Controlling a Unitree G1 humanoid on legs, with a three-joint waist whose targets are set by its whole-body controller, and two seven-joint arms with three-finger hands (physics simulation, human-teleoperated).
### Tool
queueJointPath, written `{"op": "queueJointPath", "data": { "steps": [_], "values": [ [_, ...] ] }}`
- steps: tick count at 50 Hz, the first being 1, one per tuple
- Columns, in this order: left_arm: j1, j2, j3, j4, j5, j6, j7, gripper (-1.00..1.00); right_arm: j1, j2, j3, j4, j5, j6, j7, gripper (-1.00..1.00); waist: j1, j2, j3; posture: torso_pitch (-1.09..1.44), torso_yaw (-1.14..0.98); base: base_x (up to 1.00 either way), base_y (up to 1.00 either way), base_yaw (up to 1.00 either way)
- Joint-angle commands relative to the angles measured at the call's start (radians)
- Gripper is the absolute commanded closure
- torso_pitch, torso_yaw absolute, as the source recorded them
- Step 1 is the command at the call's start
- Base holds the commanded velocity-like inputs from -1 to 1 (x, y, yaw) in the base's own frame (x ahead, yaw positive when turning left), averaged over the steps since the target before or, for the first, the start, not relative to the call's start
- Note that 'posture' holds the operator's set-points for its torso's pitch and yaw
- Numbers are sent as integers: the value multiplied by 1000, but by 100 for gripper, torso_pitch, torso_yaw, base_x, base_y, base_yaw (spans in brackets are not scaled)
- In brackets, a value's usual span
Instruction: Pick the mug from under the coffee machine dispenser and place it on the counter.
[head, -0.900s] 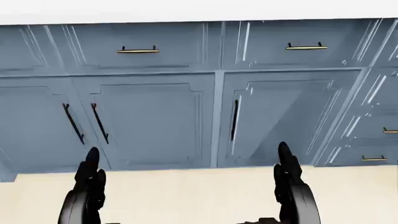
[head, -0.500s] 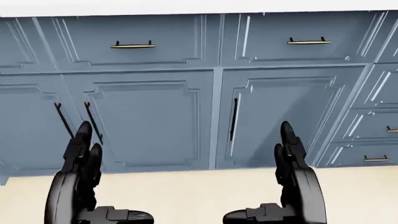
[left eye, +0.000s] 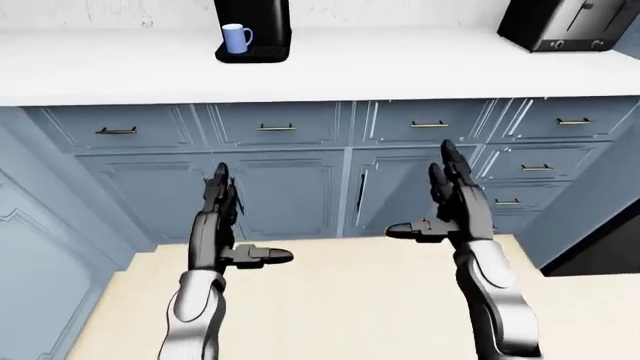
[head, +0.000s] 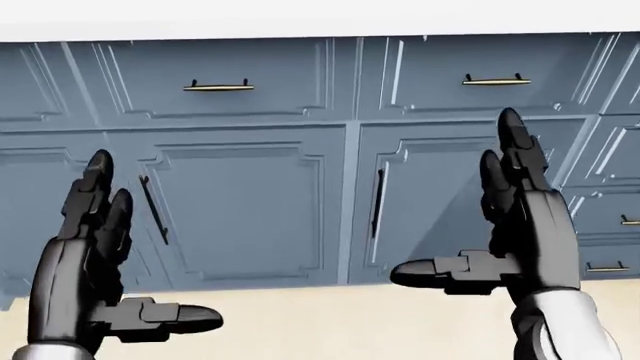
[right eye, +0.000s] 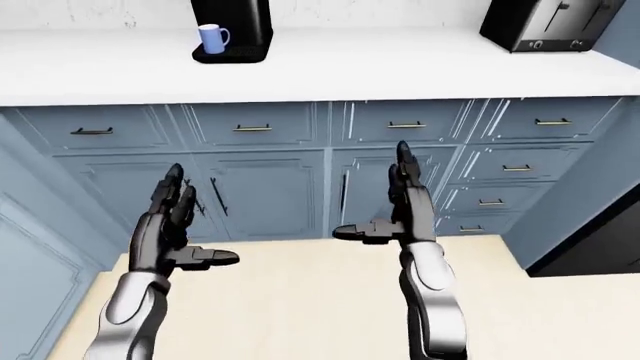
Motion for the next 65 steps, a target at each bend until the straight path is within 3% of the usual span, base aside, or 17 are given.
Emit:
{"op": "queueJointPath", "data": {
  "steps": [1,13,32,33,37,40,42,45,48,51,54,55,56,58,62,64,65],
  "values": [
    [-32,12,21,-62,-6,2,2,-100,-30,-12,-8,-38,14,-8,-3,-100,0,1,-17,0,0,0,0,0],
    [-101,63,92,-135,-23,89,15,-100,-147,-94,-80,-46,87,82,-28,-100,1,1,-14,0,0,0,0,0],
    [-215,170,208,-248,-89,264,46,-100,-243,-189,-128,-65,107,134,-39,-100,1,3,-11,0,0,0,0,0],
    [-221,176,213,-253,-92,271,48,-100,-247,-193,-129,-64,104,134,-38,-100,-2,8,-29,0,0,0,7,0],
    [-229,186,219,-263,-101,283,53,-100,-254,-201,-131,-73,99,142,-35,-100,-9,7,-11,0,0,0,18,0],
    [-232,192,221,-269,-101,288,55,-100,-262,-206,-134,-80,97,154,-33,-100,-8,29,-11,0,0,0,22,0],
    [-237,197,226,-271,-104,293,57,-100,-267,-209,-138,-81,98,158,-34,-100,-11,81,-13,0,0,0,24,0],
    [-242,204,230,-275,-105,297,58,-100,-276,-215,-144,-83,107,166,-37,-100,-15,57,3,0,0,0,33,0],
    [-245,208,231,-271,-103,294,57,-100,-281,-220,-146,-81,112,165,-37,-100,-17,30,1,0,0,2,37,0],
    [-247,210,231,-273,-103,295,56,-100,-283,-223,-145,-86,115,170,-36,-100,-16,-5,17,0,0,7,42,0],
    [-250,212,234,-274,-105,298,56,-100,-286,-225,-145,-99,119,182,-37,-100,-16,-55,13,0,0,9,41,0],
    [-250,213,234,-275,-105,300,56,-100,-286,-226,-145,-102,119,185,-37,-100,-26,-26,13,0,0,10,41,0],
    [-251,214,234,-277,-105,302,56,-100,-287,-226,-146,-103,120,187,-37,-100,-15,-46,8,0,0,11,40,0],
    [-254,215,234,-278,-106,305,57,-100,-288,-228,-147,-106,121,191,-38,-100,-18,-50,-4,0,0,11,40,0],
    [-254,217,236,-277,-108,306,57,-100,-288,-228,-145,-106,120,192,-38,-100,-23,-5,16,0,0,12,38,0],
    [-255,218,236,-281,-108,309,57,-100,-288,-229,-148,-111,122,197,-38,-100,-28,41,13,0,0,13,37,0],
    [-256,218,236,-282,-109,310,58,-100,-288,-230,-148,-114,122,199,-38,-100,-29,81,-2,0,0,14,38,0]
  ]
}}
